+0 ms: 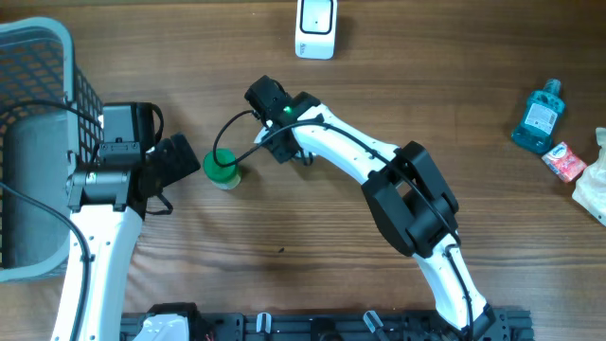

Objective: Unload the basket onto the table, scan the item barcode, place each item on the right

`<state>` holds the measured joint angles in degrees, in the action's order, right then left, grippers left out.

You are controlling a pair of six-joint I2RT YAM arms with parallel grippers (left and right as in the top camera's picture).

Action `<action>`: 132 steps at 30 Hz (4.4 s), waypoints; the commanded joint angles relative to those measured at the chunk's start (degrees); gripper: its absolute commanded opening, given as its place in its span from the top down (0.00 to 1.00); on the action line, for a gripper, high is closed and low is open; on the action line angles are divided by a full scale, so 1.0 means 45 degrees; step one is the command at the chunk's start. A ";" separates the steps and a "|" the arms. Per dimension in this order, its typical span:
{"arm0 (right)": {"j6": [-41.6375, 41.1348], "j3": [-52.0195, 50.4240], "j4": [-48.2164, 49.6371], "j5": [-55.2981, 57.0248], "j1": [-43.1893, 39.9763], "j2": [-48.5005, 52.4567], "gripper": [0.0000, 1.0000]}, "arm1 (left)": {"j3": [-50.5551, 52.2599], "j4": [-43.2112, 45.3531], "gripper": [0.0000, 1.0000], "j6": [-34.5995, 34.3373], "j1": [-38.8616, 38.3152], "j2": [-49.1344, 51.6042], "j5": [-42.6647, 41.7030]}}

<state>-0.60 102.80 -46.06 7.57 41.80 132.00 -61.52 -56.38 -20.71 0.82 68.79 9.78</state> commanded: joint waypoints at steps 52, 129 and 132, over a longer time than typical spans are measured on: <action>-0.2565 0.0695 -0.2399 -0.3589 -1.8243 -0.4177 0.00 | -0.0155 0.0034 0.00 -0.0165 0.0092 0.0000 -0.0019; -0.4765 0.0063 -0.6101 -0.2089 -1.0545 -0.7470 0.00 | -0.0563 0.2822 0.00 0.5853 -0.2147 0.4031 -0.2618; -0.4770 -0.0384 -0.5892 -0.2093 -1.0545 -0.7470 0.00 | -0.0559 0.2982 0.00 0.5853 -0.2147 0.4425 -0.2613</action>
<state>-22.68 103.28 -73.25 -1.10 -5.74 97.51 -63.29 -43.64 4.89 -8.95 86.59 -3.57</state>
